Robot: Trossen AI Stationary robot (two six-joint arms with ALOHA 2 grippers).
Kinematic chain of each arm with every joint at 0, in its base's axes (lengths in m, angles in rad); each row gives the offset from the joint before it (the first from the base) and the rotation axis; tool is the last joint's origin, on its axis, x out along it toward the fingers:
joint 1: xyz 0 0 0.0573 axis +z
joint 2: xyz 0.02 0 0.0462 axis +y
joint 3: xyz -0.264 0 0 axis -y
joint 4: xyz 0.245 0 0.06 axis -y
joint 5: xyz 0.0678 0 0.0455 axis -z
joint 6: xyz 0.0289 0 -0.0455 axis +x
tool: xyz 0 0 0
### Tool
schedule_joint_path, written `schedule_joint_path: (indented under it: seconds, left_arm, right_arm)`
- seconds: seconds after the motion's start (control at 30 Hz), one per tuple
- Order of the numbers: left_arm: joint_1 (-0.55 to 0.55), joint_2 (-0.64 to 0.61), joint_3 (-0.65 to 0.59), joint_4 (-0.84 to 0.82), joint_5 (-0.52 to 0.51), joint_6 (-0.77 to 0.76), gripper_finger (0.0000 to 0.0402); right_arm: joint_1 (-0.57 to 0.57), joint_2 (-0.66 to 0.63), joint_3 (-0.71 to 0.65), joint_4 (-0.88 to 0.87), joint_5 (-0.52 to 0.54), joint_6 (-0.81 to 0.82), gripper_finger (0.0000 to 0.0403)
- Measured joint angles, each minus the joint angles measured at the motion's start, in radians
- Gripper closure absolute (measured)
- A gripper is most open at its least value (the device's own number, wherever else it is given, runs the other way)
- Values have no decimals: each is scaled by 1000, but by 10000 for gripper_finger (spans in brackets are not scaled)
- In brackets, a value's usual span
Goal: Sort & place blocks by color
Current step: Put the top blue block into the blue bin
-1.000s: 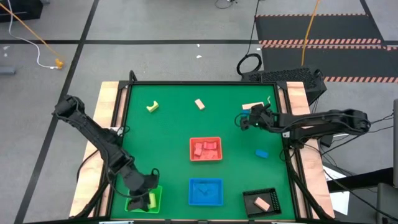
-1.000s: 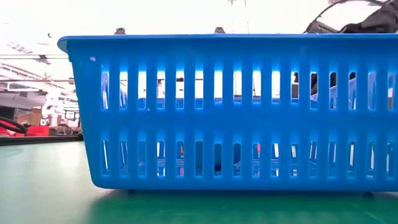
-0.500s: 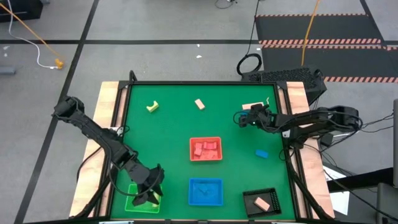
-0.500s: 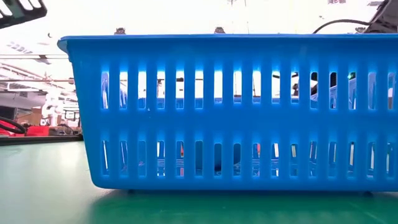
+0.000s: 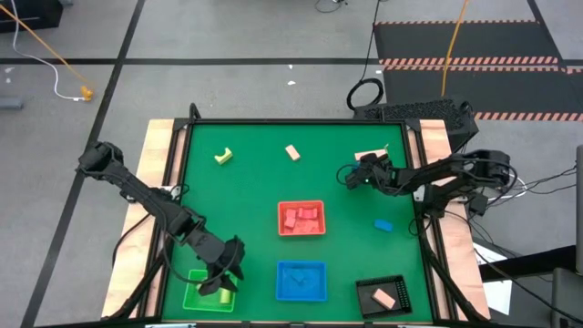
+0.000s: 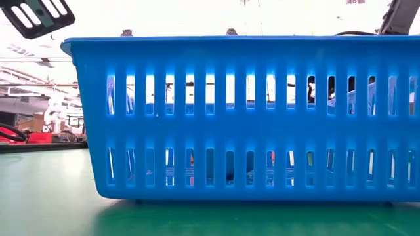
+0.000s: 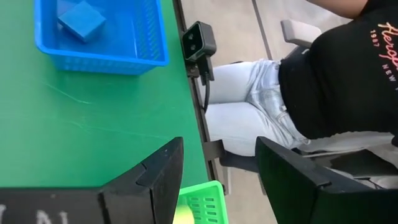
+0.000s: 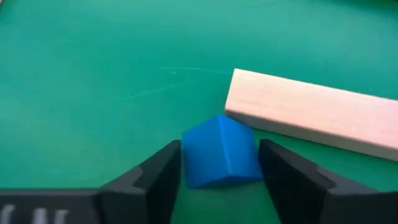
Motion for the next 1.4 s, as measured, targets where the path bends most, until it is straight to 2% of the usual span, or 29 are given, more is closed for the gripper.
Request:
schedule_joint_path:
  seconds: [0.17,0.27,0.37,0.53,0.63,0.73,0.87,0.97,1.27,1.4]
  left_arm:
    - [5,0,0,-6,0,0,199]
    - [5,0,0,-6,0,0,199]
    - [5,0,0,-8,0,0,199]
    - [5,0,0,-15,0,0,199]
    - [5,0,0,-27,0,-1,199]
    - [5,0,0,-41,0,-1,199]
    - [5,0,0,-56,1,-1,199]
    - [5,0,0,-61,1,-1,199]
    - [5,0,0,-67,1,40,199]
    - [5,0,0,-66,1,42,199]
  right_arm:
    - [0,9,2,13,-15,-60,272]
    - [-1,0,3,31,-93,-101,305]
    - [2,-4,3,69,-243,-145,322]
    - [2,-3,3,119,-539,-250,327]
    - [2,-2,3,134,-639,-310,328]
    - [2,-2,2,135,-634,-310,328]
    - [3,-15,1,146,-534,-122,328]
    - [2,-44,-2,140,-511,-127,317]
    - [2,-174,-3,145,-515,-331,215]
    - [2,-220,-2,138,-597,-627,185]
